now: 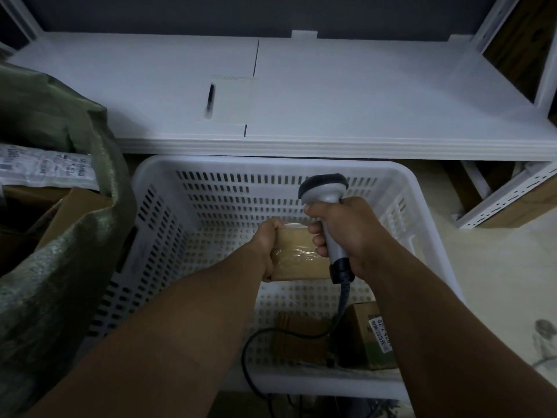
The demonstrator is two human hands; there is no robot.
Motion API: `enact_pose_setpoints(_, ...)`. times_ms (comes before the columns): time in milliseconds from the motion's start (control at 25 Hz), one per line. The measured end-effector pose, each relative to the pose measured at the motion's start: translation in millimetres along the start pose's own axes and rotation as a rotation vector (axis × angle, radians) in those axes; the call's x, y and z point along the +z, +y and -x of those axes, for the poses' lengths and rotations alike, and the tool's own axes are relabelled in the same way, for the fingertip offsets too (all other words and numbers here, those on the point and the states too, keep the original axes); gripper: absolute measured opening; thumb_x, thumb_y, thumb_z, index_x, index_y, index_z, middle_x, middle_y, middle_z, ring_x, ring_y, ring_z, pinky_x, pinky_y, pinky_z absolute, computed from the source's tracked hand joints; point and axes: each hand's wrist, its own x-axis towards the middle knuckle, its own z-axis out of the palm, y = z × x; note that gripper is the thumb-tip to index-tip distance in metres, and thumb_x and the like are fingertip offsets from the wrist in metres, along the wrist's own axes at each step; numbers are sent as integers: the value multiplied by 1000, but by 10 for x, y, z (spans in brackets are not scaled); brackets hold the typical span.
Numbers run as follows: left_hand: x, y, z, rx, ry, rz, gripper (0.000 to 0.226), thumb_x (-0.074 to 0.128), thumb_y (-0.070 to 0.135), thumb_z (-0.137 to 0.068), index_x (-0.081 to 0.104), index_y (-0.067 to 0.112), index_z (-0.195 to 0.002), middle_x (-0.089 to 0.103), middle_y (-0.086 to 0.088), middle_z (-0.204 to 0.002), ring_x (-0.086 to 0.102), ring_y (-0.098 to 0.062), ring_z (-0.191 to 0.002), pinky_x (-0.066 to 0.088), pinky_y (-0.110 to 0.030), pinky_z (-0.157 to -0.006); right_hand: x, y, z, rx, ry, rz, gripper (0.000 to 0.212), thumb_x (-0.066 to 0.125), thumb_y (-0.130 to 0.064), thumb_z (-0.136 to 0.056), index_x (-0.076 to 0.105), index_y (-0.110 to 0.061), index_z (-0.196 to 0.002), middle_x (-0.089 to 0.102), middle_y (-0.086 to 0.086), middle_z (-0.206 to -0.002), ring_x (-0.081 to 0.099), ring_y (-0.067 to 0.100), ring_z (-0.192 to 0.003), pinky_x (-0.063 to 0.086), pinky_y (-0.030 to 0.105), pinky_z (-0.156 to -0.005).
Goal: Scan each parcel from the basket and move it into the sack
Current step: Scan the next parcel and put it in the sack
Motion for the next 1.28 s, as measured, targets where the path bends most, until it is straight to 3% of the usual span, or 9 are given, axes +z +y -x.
enact_pose_setpoints(240,-386,140,391,85,-42,147,35,73,39,-75,73,16,-101,74,-10,-96,73,-31,-92,59,-48,-83,60,-169,216,-78,2,-50,16,71,-15,-93,69,0,-97,63,9,-67,54,15,-44,47,27,-47)
enact_pose_setpoints(400,-591,139,873,150,-148,214,30,72,47,-81,73,20,-95,76,-10,-86,75,-30,-74,61,-43,-67,101,-319,501,-140,-31,-110,14,71,-15,-92,69,-1,-95,62,9,-66,53,15,-44,46,25,-44)
enact_pose_setpoints(480,-655,128,1135,195,-178,202,33,69,49,-78,71,23,-97,74,-8,-97,72,-29,-85,55,-37,-77,128,-370,643,-177,-32,-132,14,72,-16,-91,69,-2,-93,63,8,-66,54,14,-45,46,25,-44)
enact_pose_setpoints(600,-802,99,1498,278,-183,176,41,69,37,-66,66,22,-104,65,-10,-115,60,-34,-108,41,-46,-99,197,-440,840,-249,-30,-161,14,72,-18,-92,68,-5,-92,64,6,-66,55,14,-46,47,25,-45)
enact_pose_setpoints(760,-1040,-37,1801,360,-219,189,71,70,17,-61,63,13,-132,57,-16,-139,54,-45,-123,45,-73,-92,307,-474,1083,-292,-27,-192,11,71,-18,-93,68,-7,-92,65,5,-67,56,14,-48,48,26,-46)
enact_pose_setpoints(960,-1109,-165,1966,449,-223,230,73,62,6,-56,65,8,-129,67,-20,-126,62,-40,-114,52,-52,-96,377,-404,1210,-272,-63,-171,19,70,-21,-95,69,-4,-103,71,10,-77,59,15,-52,51,27,-48)
enact_pose_setpoints(1080,-1107,-202,2021,518,-174,268,72,63,6,-55,65,9,-127,67,-18,-125,61,-39,-116,50,-53,-103,394,-347,1264,-287,-70,-195,23,68,-27,-97,67,-8,-109,73,11,-82,59,15,-53,52,29,-50)
enact_pose_setpoints(1200,-1043,-198,2103,641,-114,276,77,65,-2,-58,58,22,-131,69,-14,-124,62,-39,-116,50,-59,-101,414,-358,1400,-292,-53,-230,23,67,-29,-98,66,-10,-109,72,11,-82,58,15,-52,53,29,-50)
enact_pose_setpoints(1280,-1079,-219,2149,680,-52,249,76,62,-8,-63,55,27,-130,70,-9,-120,62,-35,-111,53,-55,-97,419,-397,1545,-295,-83,-228,21,67,-32,-98,66,-11,-105,71,14,-82,59,17,-52,54,30,-50)
